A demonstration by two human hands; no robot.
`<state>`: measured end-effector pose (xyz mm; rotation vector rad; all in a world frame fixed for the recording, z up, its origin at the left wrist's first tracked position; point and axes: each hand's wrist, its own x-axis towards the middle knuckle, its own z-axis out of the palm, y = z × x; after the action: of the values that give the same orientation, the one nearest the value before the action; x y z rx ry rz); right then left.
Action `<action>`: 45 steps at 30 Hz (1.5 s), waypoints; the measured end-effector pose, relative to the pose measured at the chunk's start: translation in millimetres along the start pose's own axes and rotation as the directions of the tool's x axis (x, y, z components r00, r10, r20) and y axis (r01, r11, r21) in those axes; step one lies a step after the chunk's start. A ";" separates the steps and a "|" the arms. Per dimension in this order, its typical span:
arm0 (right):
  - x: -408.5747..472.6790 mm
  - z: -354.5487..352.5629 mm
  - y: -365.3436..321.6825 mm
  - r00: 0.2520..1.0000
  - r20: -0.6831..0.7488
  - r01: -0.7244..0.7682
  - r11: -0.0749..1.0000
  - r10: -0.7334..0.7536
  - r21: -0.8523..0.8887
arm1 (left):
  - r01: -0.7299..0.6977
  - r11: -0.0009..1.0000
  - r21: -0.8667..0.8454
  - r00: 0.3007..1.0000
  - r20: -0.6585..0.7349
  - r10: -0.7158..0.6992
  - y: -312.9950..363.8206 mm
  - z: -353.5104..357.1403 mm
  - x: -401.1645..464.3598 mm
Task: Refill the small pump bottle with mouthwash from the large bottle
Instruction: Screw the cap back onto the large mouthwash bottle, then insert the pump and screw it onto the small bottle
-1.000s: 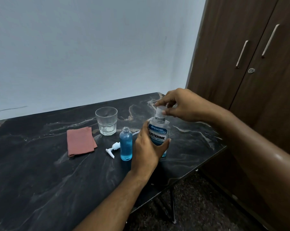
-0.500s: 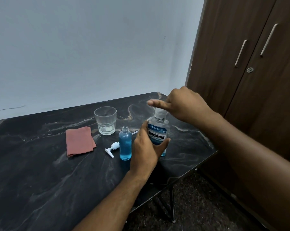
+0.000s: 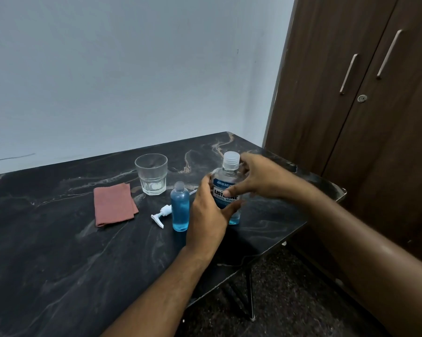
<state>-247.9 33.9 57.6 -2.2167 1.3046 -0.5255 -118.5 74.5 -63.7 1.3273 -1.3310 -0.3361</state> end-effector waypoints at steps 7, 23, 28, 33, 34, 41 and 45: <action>2.7 23.6 26.6 0.971 -0.229 -0.056 0.995 0.074 0.085 | 0.087 0.995 0.040 0.995 0.040 -0.088 -6.2 0.6 -5.0; 0.9 30.0 31.2 0.867 -0.427 -0.251 0.965 0.258 0.073 | -0.067 0.997 0.033 0.940 -0.333 0.074 11.2 -71.5 -45.1; -25.3 49.1 16.7 0.754 -0.652 -0.173 0.981 0.074 -0.090 | 0.138 0.990 -0.007 0.952 -0.276 -0.135 -3.5 -84.0 -30.1; -14.4 86.2 8.5 0.927 -0.366 0.046 0.994 -0.078 -0.094 | 0.268 0.960 0.076 0.963 -0.057 -0.264 -19.7 -83.4 -17.8; -8.7 92.2 7.1 0.947 -0.304 0.077 0.993 -0.101 -0.089 | 0.280 0.956 0.085 0.960 -0.053 -0.277 -21.4 -83.2 -16.0; 33.1 120.8 2.8 0.977 -0.121 0.148 0.969 -0.173 -0.197 | 0.285 0.954 -0.091 0.949 -0.113 -0.295 -21.2 -98.7 -9.2; 51.4 138.2 -9.9 0.928 0.038 0.369 0.898 -0.371 -0.239 | 0.237 0.969 -0.066 0.958 -0.152 -0.244 -19.9 -115.2 -7.0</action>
<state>-139.7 24.4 -42.6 -2.6941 0.9920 -0.5339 -16.6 130.6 -50.0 1.4481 -1.0248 -0.4168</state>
